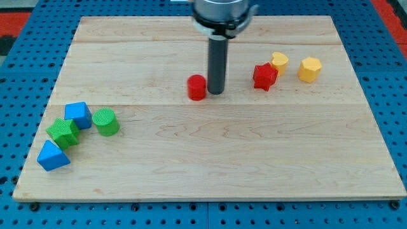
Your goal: Slide the red star closer to the red circle
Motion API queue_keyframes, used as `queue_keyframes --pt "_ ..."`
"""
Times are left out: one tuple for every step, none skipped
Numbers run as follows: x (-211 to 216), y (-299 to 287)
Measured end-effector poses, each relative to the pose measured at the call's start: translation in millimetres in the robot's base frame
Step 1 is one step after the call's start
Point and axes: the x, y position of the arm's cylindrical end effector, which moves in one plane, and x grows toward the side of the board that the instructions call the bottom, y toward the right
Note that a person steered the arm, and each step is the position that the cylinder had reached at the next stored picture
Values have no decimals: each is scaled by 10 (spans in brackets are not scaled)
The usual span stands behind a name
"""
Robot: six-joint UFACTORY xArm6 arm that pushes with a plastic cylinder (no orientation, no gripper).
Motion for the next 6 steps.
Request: queue_keyframes --pt "231 703" --pt "27 1208" --pt "-351 1275" --pt "-384 428" --pt "-430 -524" --pt "-628 -274"
